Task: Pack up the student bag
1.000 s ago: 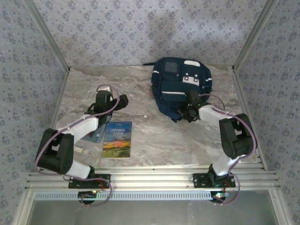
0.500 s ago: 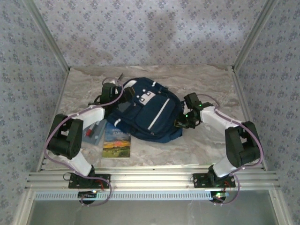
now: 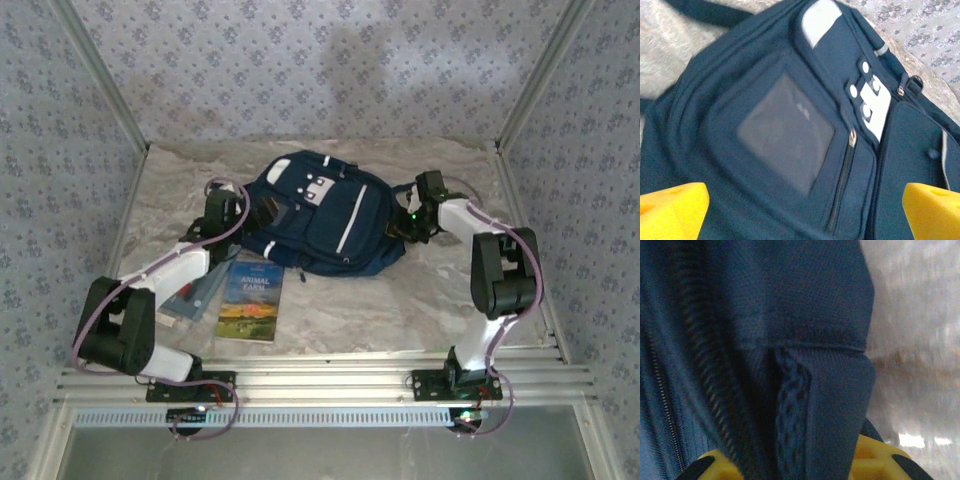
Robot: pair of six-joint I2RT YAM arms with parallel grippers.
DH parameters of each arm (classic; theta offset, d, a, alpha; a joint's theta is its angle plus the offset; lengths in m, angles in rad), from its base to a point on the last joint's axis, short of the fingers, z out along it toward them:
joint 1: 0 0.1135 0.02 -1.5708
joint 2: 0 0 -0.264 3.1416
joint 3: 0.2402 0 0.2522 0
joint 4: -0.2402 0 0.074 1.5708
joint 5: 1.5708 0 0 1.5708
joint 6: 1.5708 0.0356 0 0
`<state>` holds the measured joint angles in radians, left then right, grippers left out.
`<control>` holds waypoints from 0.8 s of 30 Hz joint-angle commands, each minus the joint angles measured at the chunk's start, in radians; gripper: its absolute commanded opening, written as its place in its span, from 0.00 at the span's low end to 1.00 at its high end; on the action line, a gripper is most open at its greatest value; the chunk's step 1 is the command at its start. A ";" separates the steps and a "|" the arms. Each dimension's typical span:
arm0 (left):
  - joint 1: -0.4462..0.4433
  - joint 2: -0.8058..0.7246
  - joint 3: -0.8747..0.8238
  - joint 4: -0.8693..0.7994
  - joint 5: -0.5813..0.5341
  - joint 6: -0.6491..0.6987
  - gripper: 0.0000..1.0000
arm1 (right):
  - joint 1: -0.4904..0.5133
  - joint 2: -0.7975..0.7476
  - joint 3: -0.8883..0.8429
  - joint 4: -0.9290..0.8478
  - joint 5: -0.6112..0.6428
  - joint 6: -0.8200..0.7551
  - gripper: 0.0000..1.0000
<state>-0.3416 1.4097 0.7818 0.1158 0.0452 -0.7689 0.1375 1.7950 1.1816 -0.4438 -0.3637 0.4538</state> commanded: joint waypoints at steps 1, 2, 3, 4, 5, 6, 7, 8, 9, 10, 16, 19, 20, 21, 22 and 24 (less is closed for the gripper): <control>0.000 -0.076 -0.059 -0.070 -0.023 -0.134 0.99 | -0.006 0.020 0.076 0.141 0.000 0.045 0.41; -0.002 -0.093 -0.078 -0.075 -0.030 -0.184 1.00 | -0.006 0.019 0.090 0.130 0.028 0.036 0.47; -0.006 -0.110 -0.105 -0.071 -0.035 -0.224 1.00 | -0.008 0.010 0.099 0.114 0.060 0.028 0.56; -0.011 -0.124 -0.129 -0.058 -0.044 -0.256 0.99 | -0.010 -0.009 0.106 0.095 0.110 0.016 0.70; -0.016 -0.132 -0.143 -0.050 -0.053 -0.277 0.99 | -0.012 -0.030 0.106 0.078 0.150 0.002 0.82; -0.021 -0.135 -0.156 -0.039 -0.065 -0.297 0.99 | -0.014 -0.058 0.103 0.062 0.196 -0.014 0.94; -0.023 -0.134 -0.164 -0.028 -0.070 -0.310 0.99 | -0.015 -0.083 0.100 0.050 0.228 -0.030 1.00; -0.024 -0.126 -0.167 -0.007 -0.068 -0.322 0.99 | -0.013 -0.115 0.096 0.034 0.262 -0.044 1.00; -0.025 -0.114 -0.163 0.003 -0.063 -0.338 0.98 | -0.011 -0.143 0.093 0.017 0.290 -0.049 1.00; -0.026 -0.097 -0.158 0.007 -0.055 -0.354 0.98 | -0.008 -0.166 0.090 0.001 0.316 -0.051 1.00; -0.081 -0.023 -0.167 0.048 -0.075 -0.496 0.98 | -0.009 -0.273 0.043 -0.073 0.363 0.007 1.00; -0.109 -0.002 -0.169 0.075 -0.130 -0.535 0.99 | -0.043 -0.303 0.002 -0.024 0.296 0.001 1.00; -0.114 0.013 -0.164 0.088 -0.140 -0.544 0.99 | -0.044 -0.313 -0.021 -0.007 0.300 -0.010 1.00; -0.117 0.032 -0.162 0.112 -0.145 -0.546 0.98 | -0.038 -0.321 -0.033 0.009 0.295 -0.012 1.00; -0.119 0.050 -0.158 0.130 -0.153 -0.546 0.98 | -0.027 -0.325 -0.038 0.015 0.296 -0.011 1.00; -0.126 0.095 -0.153 0.162 -0.183 -0.562 0.96 | -0.001 -0.328 -0.041 0.022 0.308 -0.011 1.00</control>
<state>-0.4591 1.4494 0.6132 0.2008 -0.0643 -1.2663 0.1040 1.4841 1.1618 -0.4370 -0.0513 0.4442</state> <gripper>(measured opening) 0.979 0.996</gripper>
